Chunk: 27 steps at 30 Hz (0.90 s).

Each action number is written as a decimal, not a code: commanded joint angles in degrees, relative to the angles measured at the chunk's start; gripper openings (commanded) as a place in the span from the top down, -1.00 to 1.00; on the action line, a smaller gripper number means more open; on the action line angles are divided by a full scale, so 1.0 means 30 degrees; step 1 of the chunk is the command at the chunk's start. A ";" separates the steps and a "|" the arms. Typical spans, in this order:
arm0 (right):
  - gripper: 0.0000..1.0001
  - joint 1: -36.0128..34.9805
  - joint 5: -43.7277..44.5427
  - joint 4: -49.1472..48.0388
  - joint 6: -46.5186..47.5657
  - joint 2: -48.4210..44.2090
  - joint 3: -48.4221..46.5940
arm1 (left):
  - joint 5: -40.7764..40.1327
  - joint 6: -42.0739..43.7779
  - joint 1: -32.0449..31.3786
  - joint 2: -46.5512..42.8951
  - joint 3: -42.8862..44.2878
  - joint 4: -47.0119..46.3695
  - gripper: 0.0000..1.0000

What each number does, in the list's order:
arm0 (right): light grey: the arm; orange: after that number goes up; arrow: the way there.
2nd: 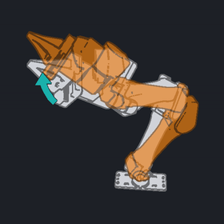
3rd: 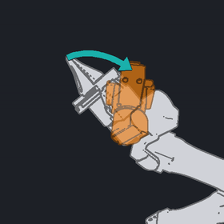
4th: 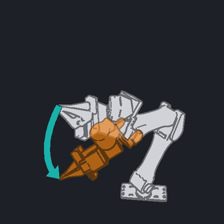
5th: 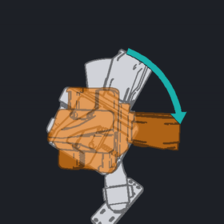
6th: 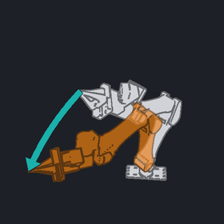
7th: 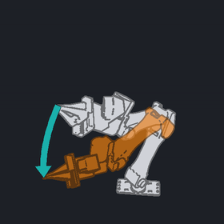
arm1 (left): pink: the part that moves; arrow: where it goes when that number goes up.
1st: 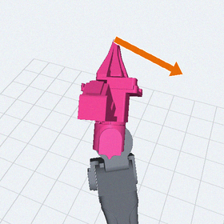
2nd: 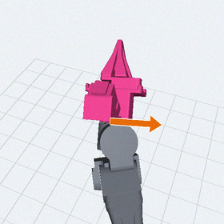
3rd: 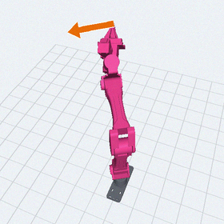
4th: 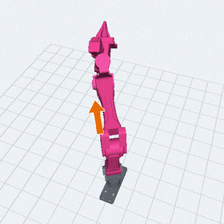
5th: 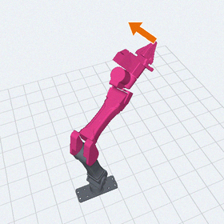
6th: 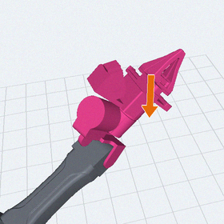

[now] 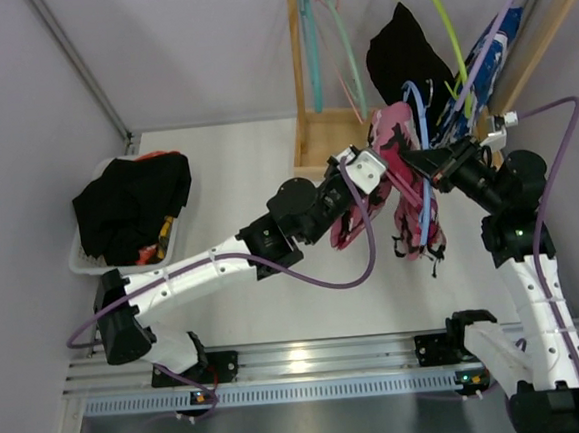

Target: Remove the trousers from the hanger

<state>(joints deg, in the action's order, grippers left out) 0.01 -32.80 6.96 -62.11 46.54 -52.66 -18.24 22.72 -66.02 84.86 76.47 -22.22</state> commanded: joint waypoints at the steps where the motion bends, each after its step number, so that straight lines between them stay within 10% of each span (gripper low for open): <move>1: 1.00 0.0992 0.0562 -0.1001 0.0284 0.0129 0.1409 | -0.0629 0.0366 0.0092 -0.3118 0.3220 -0.3116 1.00; 27: 1.00 0.1403 -0.0172 -0.1472 0.1776 0.1360 0.3434 | -0.0687 0.2770 0.0735 -0.6167 0.6589 -0.0069 1.00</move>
<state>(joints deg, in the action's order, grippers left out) 2.68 -37.39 1.32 -64.40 49.32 -43.90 -18.87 31.86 -65.19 76.34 87.83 -2.98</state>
